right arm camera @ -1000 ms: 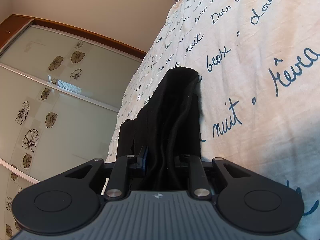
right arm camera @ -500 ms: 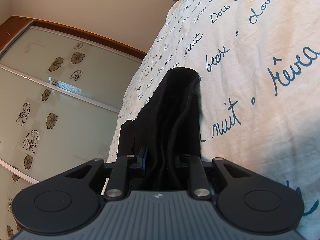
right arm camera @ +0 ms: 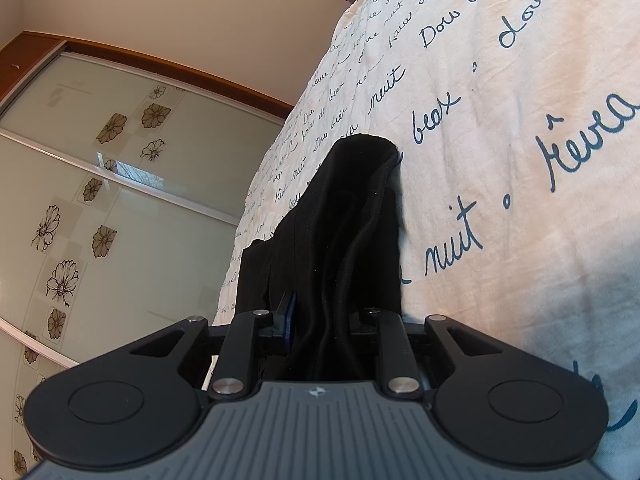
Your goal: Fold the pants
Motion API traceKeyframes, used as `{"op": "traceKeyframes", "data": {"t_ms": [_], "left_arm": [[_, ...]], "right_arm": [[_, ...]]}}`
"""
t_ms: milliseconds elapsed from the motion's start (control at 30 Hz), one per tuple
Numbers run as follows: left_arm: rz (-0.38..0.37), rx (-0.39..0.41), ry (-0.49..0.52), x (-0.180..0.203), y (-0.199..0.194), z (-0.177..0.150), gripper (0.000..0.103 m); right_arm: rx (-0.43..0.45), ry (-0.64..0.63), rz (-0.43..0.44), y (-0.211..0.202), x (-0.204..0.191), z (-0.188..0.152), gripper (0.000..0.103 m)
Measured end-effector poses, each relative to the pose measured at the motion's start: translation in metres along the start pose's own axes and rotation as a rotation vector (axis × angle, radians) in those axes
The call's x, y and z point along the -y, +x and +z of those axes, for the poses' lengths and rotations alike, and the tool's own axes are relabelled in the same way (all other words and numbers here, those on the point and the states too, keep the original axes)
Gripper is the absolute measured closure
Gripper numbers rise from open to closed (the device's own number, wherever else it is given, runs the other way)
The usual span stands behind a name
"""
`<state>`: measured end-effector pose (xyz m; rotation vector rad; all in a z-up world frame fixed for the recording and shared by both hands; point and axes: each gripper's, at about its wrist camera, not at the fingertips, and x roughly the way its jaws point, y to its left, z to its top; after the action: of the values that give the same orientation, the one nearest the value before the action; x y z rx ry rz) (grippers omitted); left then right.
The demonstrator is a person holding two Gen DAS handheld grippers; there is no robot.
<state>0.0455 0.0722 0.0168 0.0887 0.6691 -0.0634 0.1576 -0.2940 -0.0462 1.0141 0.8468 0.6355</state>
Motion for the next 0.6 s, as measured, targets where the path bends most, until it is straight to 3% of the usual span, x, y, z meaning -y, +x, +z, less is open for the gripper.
{"op": "traceKeyframes", "data": {"t_ms": [233, 400, 600], "left_arm": [[-0.009, -0.032, -0.034, -0.009, 0.003, -0.007, 0.088], [0.034, 0.026, -0.025, -0.002, 0.006, -0.014, 0.088], [0.009, 0.030, -0.101, -0.014, 0.006, -0.015, 0.077]], "right_arm": [[-0.004, -0.004, 0.000, 0.000, -0.001, 0.000, 0.083], [-0.003, 0.001, 0.003, 0.000, -0.001, 0.000, 0.083], [0.016, -0.009, -0.016, -0.001, -0.006, -0.005, 0.083]]}}
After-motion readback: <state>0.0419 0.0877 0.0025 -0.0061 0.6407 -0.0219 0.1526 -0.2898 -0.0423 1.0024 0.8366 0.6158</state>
